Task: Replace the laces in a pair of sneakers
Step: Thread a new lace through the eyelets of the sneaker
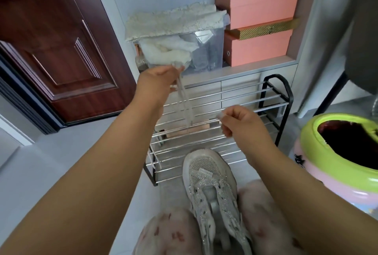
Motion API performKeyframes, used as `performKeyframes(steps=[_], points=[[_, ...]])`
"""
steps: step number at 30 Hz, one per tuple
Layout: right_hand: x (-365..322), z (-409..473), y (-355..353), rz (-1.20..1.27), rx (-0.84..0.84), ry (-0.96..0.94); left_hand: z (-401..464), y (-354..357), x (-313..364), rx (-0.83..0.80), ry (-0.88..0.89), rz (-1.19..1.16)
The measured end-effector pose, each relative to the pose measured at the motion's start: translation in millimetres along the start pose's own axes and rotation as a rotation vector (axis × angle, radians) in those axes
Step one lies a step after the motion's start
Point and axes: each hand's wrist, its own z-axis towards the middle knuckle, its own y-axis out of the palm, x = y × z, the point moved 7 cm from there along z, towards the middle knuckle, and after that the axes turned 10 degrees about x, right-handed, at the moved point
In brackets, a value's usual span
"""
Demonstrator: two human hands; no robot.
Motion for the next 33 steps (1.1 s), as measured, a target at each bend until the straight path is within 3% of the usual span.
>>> performKeyframes(steps=[8, 13, 15, 20, 24, 26, 33], points=[[-51.0, -18.2, 19.5, -0.454, -0.212, -0.366, -59.3, 15.9, 33.4, -0.129, 0.085, -0.048], [-42.4, -31.8, 4.3, -0.474, -0.313, -0.351, -63.7, -1.3, 52.3, -0.040, 0.078, -0.155], [-39.6, -35.4, -0.9, -0.415, -0.325, -0.302, -63.7, -7.6, 56.8, 0.000, 0.048, -0.196], [-47.9, -30.6, -18.0, 0.009, -0.234, -0.096, -67.9, -22.9, 49.5, 0.049, -0.040, -0.207], [-51.2, -30.2, -19.0, 0.356, -0.282, 0.058, -66.6, -47.3, 31.6, 0.113, -0.207, -0.599], [-49.7, -33.8, -16.7, 0.442, -0.310, 0.098, -78.4, -44.9, 13.8, 0.063, -0.308, -0.699], [-34.8, -44.9, -8.4, 0.369, -0.280, 0.032, -154.4, -4.8, -46.1, -0.191, -0.334, -0.139]])
